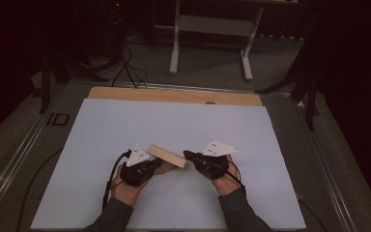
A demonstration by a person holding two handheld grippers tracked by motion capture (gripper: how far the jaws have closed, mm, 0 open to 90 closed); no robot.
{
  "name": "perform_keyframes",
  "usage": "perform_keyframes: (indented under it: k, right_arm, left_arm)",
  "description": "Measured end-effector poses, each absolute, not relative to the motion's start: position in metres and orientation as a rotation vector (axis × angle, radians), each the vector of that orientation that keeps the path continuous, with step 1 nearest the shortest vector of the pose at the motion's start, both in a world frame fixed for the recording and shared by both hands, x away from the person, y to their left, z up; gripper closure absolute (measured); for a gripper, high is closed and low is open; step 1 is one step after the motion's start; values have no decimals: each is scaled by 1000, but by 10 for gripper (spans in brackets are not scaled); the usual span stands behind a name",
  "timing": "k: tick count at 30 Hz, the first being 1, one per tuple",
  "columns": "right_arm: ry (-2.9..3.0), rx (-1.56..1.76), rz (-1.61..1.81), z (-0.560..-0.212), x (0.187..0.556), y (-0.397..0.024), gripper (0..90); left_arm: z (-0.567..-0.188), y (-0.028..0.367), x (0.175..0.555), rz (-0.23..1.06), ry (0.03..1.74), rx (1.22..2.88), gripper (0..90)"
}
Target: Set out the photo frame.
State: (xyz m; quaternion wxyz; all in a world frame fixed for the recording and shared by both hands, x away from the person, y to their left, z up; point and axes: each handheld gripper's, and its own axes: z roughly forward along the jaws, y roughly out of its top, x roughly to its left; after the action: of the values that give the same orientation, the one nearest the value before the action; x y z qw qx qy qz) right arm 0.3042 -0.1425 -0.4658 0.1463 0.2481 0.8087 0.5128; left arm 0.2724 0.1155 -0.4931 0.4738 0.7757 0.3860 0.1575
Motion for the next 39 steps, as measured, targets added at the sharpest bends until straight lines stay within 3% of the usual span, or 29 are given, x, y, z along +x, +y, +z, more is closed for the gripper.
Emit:
perform_keyframes:
  k: [39]
  right_arm:
    - [2356, 670, 1490, -466, 295, -130, 897]
  left_arm:
    - [-495, 110, 272, 385, 935, 1914, 896]
